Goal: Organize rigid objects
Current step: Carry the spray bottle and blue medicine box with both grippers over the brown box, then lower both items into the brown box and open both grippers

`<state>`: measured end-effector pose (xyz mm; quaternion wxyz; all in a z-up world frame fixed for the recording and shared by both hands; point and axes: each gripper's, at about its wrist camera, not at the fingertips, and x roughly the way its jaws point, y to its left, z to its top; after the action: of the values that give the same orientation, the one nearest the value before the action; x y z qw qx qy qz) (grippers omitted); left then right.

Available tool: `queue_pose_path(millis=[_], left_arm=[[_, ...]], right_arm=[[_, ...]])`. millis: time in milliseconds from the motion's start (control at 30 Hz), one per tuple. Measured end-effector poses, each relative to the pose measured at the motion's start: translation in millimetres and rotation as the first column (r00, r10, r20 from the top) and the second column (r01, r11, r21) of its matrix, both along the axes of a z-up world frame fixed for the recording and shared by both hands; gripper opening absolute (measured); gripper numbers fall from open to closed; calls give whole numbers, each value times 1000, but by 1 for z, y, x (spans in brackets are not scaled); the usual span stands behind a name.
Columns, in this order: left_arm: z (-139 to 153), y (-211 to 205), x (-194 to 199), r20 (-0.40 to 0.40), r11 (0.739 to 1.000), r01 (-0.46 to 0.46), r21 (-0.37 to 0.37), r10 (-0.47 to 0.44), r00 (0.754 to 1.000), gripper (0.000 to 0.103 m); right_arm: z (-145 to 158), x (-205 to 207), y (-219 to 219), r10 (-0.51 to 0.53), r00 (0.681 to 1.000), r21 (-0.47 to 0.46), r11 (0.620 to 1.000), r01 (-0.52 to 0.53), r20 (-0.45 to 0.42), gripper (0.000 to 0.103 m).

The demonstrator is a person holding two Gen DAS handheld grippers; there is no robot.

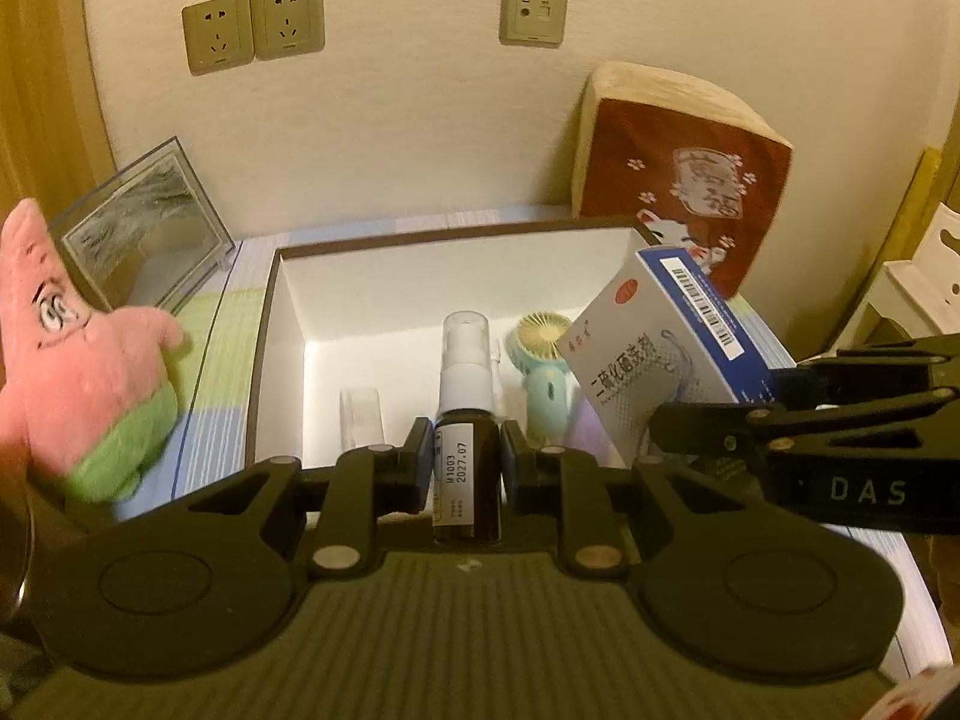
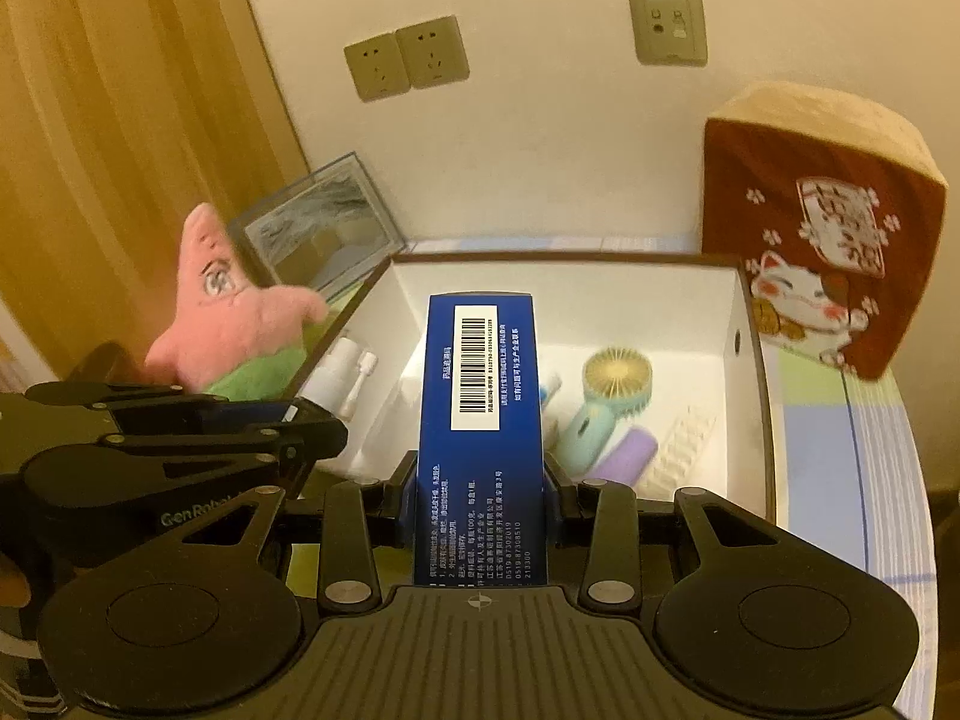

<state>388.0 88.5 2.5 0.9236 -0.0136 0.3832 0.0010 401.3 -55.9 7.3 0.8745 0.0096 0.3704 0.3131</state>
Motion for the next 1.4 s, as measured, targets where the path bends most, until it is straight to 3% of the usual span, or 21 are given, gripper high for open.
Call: queue_pose_path(millis=[367,700,967,1333,1400], left_arm=[[-15,25,70,-44,1000,-31,0,31,999,21],[-43,52,120,-101,998,-52,23,55,993,21],[-63,79,143,-144,996,-77,49,83,986,21],[-81,96,160,-166,995,-87,50,94,982,21],[-82,97,161,-167,994,-93,64,103,981,29]], right_arm=[[-13,69,27,-38,999,-34,999,37,-23,39],[-40,121,57,-74,992,-37,997,70,-105,39],[-63,149,82,-93,979,-38,995,87,-179,39],[-80,160,100,-138,968,-33,990,134,-209,39],[-82,161,98,-151,967,-6,988,153,-207,40]])
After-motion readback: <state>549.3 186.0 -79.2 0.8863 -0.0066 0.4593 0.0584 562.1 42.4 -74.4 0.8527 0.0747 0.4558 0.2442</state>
